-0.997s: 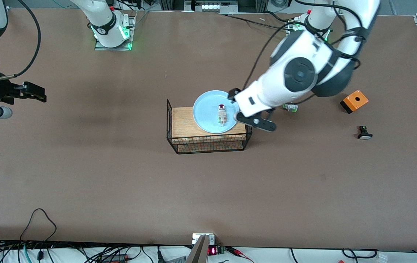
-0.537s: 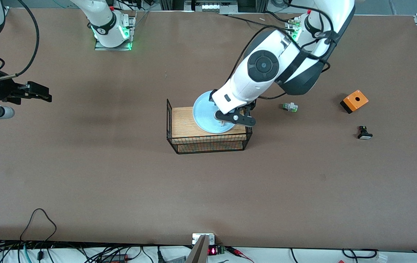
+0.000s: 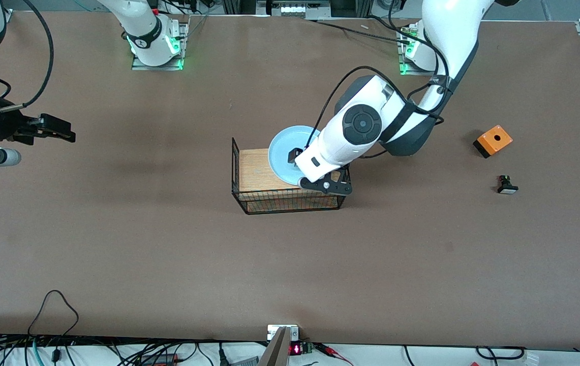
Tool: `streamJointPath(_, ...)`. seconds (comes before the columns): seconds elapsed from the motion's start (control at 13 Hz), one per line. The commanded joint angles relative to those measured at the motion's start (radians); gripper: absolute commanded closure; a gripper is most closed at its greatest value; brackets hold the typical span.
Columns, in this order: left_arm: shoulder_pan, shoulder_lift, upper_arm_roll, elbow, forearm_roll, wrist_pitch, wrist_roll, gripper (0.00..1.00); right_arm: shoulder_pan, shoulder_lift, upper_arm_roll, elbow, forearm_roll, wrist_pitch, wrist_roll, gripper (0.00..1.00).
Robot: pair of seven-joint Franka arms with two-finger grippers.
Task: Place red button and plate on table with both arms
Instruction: 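Lower the open left gripper over the red button switch block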
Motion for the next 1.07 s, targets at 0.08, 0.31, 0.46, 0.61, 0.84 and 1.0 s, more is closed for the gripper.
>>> streamJointPath(0.08, -0.01, 0.022, 0.005, 0.016, 0.047, -0.006, -0.084, 0.0, 0.003, 0.011, 0.009, 0.023, 0.025, -0.012, 0.156, 0.0)
streamJointPath(0.31, -0.009, 0.016, 0.005, -0.024, 0.049, -0.012, -0.132, 0.0, 0.015, 0.02, 0.012, 0.024, 0.089, -0.011, 0.318, 0.0)
streamJointPath(0.46, -0.01, 0.016, 0.003, -0.033, 0.049, -0.013, -0.159, 0.0, 0.043, 0.025, 0.012, 0.026, 0.103, -0.003, 0.385, 0.0)
streamJointPath(0.61, -0.027, 0.016, 0.003, -0.033, 0.049, -0.013, -0.166, 0.02, 0.073, 0.024, 0.012, 0.029, 0.102, 0.006, 0.518, 0.0)
streamJointPath(0.84, -0.028, 0.005, 0.003, -0.024, 0.049, -0.024, -0.169, 0.0, 0.073, 0.025, 0.009, 0.03, 0.102, 0.006, 0.522, 0.0)
streamJointPath(1.0, -0.028, -0.004, -0.001, -0.008, 0.103, -0.05, -0.17, 0.0, 0.069, 0.025, 0.006, 0.03, 0.102, 0.008, 0.519, 0.0)
